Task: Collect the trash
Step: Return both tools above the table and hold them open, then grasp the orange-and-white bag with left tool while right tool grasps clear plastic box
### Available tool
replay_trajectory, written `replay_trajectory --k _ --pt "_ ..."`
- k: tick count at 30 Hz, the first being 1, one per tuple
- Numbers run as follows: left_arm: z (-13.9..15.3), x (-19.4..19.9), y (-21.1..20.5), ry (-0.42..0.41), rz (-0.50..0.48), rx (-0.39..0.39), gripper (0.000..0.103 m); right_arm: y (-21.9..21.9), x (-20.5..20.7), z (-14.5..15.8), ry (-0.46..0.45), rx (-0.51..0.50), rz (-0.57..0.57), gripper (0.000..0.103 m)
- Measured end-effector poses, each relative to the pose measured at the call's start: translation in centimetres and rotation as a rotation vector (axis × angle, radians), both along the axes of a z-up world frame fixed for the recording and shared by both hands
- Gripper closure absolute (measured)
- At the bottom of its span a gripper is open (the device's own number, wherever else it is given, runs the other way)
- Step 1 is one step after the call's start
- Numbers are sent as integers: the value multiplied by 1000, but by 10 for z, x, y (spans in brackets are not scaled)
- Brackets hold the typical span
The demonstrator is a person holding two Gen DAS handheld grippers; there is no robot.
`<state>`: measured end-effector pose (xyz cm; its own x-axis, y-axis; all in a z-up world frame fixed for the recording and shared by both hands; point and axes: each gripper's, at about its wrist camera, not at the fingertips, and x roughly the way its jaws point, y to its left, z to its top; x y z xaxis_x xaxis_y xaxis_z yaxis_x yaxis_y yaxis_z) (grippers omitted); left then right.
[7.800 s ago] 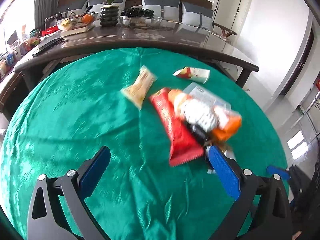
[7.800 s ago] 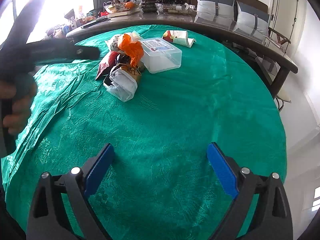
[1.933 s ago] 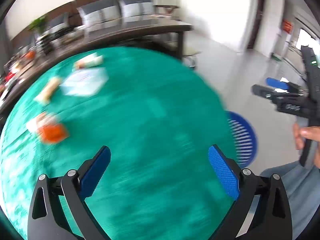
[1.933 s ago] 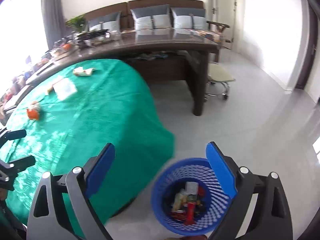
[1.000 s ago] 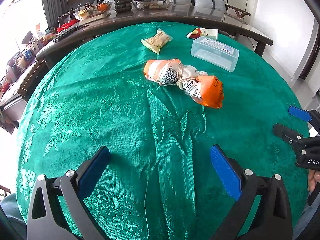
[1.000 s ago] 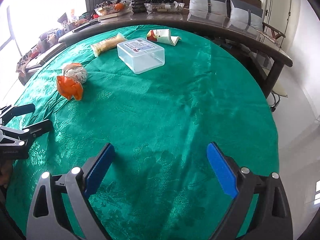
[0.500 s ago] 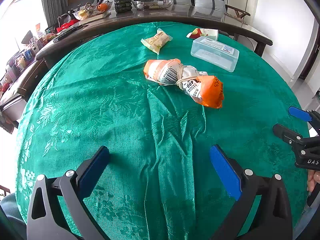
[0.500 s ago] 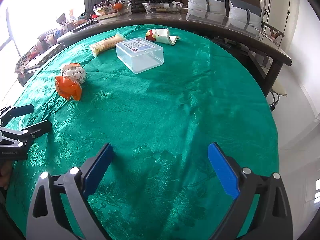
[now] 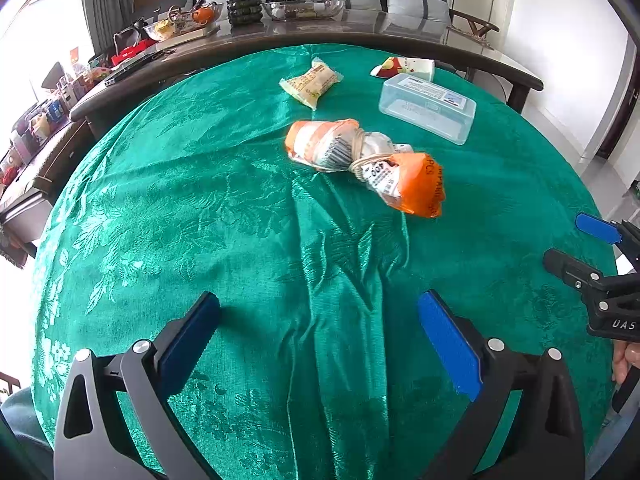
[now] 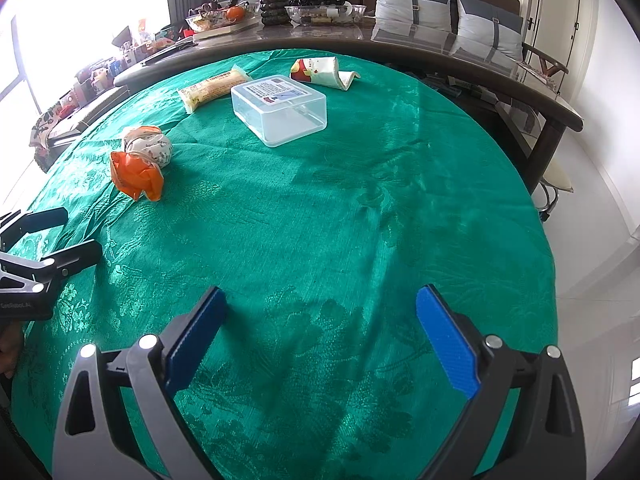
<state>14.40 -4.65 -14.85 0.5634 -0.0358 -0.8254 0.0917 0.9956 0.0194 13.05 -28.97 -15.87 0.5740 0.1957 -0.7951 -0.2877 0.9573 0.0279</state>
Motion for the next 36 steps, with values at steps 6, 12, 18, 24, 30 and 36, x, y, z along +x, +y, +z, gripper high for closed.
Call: replay_trajectory --k 6,12,18,24,30,36 --pt "23 11 -20 -44 -40 -69 5 0 0 0 0 0 0 10" --pt "22 49 -51 -30 -31 -9 5 0 0 0 0 0 1 10" --pt "21 51 -19 -21 46 14 5 0 0 0 0 0 0 9" --pt "37 39 29 -56 95 18 5 1 0 0 1 -2 0 9" --pt "40 41 20 -37 0 -77 5 1 0 0 -1 -5 -5 8" --pt "26 63 -9 0 -17 -69 5 1 1 -1 0 -4 -6 8"
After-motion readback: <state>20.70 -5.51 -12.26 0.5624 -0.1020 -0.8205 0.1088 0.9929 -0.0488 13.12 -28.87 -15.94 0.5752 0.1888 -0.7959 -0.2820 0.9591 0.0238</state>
